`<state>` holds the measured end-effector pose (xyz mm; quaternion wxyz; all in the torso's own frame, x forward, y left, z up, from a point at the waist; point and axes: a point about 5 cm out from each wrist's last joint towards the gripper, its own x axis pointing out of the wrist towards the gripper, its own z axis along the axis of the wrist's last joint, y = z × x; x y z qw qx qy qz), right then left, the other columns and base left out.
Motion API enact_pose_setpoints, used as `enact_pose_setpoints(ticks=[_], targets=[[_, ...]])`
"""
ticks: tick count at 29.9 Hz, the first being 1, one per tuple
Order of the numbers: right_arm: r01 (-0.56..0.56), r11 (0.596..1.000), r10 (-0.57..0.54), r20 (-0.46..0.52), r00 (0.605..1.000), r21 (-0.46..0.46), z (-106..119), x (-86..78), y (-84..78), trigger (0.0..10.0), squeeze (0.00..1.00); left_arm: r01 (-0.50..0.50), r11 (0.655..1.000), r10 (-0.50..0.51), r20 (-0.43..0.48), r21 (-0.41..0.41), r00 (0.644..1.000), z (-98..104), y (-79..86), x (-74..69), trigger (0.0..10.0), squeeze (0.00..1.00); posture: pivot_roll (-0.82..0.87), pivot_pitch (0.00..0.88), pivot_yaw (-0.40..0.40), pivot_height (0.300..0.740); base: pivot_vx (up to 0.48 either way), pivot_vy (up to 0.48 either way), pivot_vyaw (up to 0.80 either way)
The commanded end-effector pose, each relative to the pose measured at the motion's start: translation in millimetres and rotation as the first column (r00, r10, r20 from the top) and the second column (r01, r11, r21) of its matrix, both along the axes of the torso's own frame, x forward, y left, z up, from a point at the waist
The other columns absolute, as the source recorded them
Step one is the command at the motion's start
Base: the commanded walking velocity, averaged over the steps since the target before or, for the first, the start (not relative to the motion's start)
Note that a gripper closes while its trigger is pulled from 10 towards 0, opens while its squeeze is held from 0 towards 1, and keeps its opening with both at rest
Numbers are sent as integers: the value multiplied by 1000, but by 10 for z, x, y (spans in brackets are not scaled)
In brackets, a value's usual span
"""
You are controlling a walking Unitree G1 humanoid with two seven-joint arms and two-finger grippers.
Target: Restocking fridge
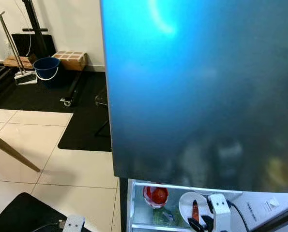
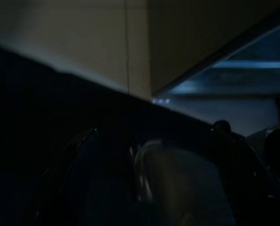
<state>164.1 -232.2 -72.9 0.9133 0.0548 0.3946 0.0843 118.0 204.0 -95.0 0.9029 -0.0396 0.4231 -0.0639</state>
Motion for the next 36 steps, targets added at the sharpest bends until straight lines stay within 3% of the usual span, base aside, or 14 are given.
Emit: enact_pose_setpoints(ticks=[1,7,11,13,15,36], targets=[[43,998,-47,-75,996,-48,-71,-149,-74,10000,0,-45,999,45,-67,11,997,-46,53,-107,10000,0,70,0,-37,740,0,0,0],[110,988,-130,-216,968,-104,-216,-484,-101,10000,0,-107,994,111,-176,33,978,-114,95,-267,10000,0,68,0,-38,740,0,0,0],[111,987,-139,-263,955,-118,-256,-590,-94,10000,0,-132,990,139,-212,48,967,-134,102,-308,10000,0,68,0,-38,740,0,0,0],[100,987,-133,-285,949,-127,-273,-632,-86,10000,0,-130,990,138,-220,50,966,-140,91,-312,10000,0,69,0,-45,740,0,0,0],[15,988,-65,-329,942,-151,-299,-693,-61,10000,0,-109,993,117,-233,47,965,-149,46,-302,10000,0,71,0,-49,740,0,0,0],[-72,957,-33,-354,934,-279,-250,-560,-192,10000,0,-100,993,111,-255,55,961,-152,-52,-173,10000,0,78,0,-81,740,0,0,0]])
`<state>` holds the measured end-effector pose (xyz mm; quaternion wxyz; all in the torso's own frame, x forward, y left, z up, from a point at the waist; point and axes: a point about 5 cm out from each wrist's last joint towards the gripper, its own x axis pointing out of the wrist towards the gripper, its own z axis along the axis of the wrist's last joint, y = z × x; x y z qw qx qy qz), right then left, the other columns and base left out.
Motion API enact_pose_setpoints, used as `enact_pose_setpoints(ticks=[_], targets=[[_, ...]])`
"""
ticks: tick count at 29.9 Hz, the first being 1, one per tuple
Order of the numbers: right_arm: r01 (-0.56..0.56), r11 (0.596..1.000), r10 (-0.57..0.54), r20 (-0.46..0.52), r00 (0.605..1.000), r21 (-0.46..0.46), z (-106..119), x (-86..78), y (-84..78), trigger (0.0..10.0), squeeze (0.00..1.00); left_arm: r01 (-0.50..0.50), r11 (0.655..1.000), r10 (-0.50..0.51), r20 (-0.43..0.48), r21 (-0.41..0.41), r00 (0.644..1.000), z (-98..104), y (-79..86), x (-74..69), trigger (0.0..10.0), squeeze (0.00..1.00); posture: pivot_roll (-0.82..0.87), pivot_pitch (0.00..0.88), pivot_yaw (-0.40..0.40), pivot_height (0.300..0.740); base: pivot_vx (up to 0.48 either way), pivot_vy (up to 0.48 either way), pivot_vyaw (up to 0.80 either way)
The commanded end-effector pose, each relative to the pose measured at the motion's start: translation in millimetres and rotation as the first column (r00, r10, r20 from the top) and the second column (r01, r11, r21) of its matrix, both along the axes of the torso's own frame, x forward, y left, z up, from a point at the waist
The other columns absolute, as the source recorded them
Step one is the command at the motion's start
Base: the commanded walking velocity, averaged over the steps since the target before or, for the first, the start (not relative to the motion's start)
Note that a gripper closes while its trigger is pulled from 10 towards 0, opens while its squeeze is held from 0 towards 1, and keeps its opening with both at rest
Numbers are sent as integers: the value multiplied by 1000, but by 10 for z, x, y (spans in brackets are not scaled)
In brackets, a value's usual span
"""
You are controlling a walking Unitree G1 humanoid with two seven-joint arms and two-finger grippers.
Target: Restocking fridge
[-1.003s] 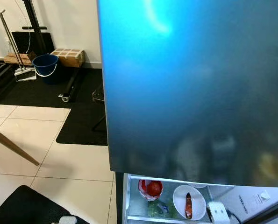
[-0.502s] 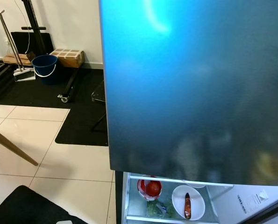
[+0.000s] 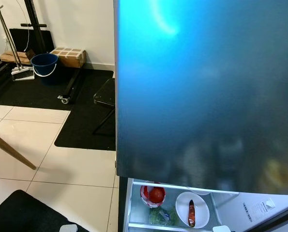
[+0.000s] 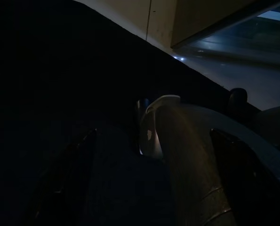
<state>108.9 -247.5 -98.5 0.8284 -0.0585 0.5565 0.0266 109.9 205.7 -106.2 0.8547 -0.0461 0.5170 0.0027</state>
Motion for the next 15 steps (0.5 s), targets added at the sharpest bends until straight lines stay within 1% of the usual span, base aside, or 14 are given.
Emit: enact_pose_setpoints(ticks=[1,9,15], targets=[[-8,1000,7,-12,1000,-22,6,-1,-35,10000,0,7,1000,-8,-47,-11,999,-42,-67,-99,10000,0,73,0,-79,740,0,0,0],[-10,1000,9,-13,1000,-28,6,13,-28,10000,0,27,1000,-27,-62,-2,998,-47,-66,-110,10000,0,71,0,-81,740,0,0,0],[-15,999,15,-17,1000,-35,10,25,-33,10000,0,25,1000,-25,-58,-2,998,-43,-85,-74,10000,0,76,0,-95,740,-296,0,0]])
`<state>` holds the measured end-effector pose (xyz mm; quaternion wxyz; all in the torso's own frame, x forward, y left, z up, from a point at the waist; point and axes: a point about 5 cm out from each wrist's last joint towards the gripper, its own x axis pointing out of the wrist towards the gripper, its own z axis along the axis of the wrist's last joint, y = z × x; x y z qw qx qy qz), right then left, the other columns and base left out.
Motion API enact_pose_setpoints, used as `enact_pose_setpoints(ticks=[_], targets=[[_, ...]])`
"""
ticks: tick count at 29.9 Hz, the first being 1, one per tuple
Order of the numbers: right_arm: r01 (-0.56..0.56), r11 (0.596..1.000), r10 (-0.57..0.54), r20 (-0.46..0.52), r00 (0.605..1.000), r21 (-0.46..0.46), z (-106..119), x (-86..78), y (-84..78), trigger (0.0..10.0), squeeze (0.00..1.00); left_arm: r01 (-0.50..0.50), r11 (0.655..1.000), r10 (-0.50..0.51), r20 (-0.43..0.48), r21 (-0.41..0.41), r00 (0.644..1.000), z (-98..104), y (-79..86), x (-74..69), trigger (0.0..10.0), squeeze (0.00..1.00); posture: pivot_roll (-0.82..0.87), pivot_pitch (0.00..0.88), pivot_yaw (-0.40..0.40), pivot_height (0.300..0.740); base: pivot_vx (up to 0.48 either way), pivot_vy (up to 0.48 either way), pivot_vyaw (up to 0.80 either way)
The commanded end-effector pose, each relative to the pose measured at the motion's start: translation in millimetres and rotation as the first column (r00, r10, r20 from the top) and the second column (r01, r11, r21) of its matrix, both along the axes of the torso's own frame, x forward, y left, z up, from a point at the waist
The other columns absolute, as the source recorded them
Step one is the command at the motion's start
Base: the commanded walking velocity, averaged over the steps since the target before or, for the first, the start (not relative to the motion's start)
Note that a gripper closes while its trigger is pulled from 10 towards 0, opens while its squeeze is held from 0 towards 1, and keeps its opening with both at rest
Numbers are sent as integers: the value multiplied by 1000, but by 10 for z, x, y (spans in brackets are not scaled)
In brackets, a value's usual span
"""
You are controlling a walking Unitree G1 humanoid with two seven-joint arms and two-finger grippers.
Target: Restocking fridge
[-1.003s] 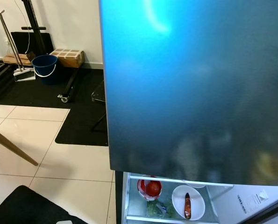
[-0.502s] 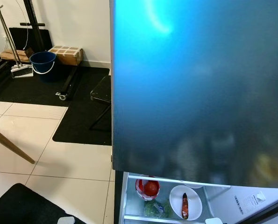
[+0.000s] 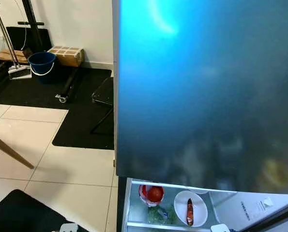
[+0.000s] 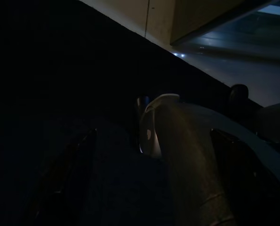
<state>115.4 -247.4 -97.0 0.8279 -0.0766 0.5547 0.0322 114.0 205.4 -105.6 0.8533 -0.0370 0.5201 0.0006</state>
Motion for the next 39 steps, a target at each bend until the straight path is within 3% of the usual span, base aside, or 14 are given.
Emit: enact_pose_setpoints(ticks=[1,12,39], targets=[[15,1000,-15,-19,1000,-11,-5,-41,-34,10000,0,11,1000,-12,-52,-15,999,-49,-82,-115,10000,0,76,0,-95,740,-304,0,0],[-2,1000,2,2,1000,-12,28,62,-41,10000,0,22,999,-23,-44,-26,999,-49,-147,-78,10000,0,72,0,-92,740,-333,0,0],[-7,1000,7,-5,1000,8,9,35,1,10000,0,34,999,-35,-42,-39,998,-58,-204,-94,10000,0,59,0,-84,740,-368,0,0]])
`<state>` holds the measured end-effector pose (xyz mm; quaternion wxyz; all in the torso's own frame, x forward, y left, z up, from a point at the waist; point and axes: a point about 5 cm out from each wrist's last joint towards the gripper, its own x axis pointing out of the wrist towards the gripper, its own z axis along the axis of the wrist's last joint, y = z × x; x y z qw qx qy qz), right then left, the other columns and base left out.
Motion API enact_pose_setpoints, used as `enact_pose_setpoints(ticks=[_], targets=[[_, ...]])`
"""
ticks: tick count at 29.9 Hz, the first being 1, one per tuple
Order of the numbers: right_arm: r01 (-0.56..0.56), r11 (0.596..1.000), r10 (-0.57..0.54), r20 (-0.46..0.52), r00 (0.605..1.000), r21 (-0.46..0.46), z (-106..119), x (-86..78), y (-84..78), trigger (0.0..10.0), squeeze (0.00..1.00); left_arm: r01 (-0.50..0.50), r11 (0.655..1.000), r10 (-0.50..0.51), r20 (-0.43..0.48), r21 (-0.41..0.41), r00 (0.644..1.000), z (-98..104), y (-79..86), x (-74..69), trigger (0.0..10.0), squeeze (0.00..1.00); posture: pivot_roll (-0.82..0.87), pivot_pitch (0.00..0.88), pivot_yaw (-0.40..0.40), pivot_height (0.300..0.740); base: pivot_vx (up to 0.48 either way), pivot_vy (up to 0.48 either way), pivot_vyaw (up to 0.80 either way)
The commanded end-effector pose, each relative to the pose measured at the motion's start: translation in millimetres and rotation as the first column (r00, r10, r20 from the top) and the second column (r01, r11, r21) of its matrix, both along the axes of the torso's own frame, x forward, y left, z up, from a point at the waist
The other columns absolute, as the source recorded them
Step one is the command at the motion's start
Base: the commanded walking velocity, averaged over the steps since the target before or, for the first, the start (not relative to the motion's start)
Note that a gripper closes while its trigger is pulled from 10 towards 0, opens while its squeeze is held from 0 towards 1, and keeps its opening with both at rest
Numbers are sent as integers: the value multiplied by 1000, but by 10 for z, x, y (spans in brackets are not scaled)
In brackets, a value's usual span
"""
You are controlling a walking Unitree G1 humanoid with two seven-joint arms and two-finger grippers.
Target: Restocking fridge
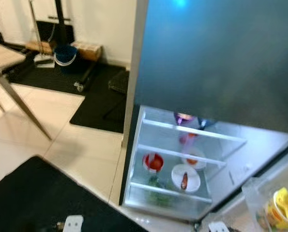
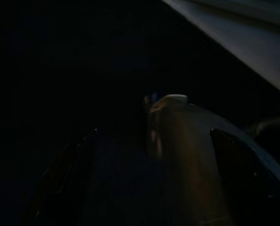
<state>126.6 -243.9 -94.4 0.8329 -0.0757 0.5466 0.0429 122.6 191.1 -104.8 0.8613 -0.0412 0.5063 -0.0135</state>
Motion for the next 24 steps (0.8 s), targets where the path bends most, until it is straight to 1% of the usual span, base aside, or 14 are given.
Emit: enact_pose_setpoints(ticks=[1,10,24], targets=[[11,1000,-11,-22,1000,-7,-16,-77,-33,10000,0,16,1000,-18,-75,-16,997,-66,-61,-181,10000,0,59,0,-84,740,-364,0,0],[15,1000,-15,-22,1000,-5,-17,-89,-42,10000,0,22,1000,-23,-71,-20,997,-64,-77,-169,10000,0,52,0,-84,740,-370,0,0],[26,1000,-26,-26,999,-5,-25,-120,-47,10000,0,26,999,-28,-73,-30,997,-71,-109,-187,10000,0,47,0,-83,740,-369,0,0]])
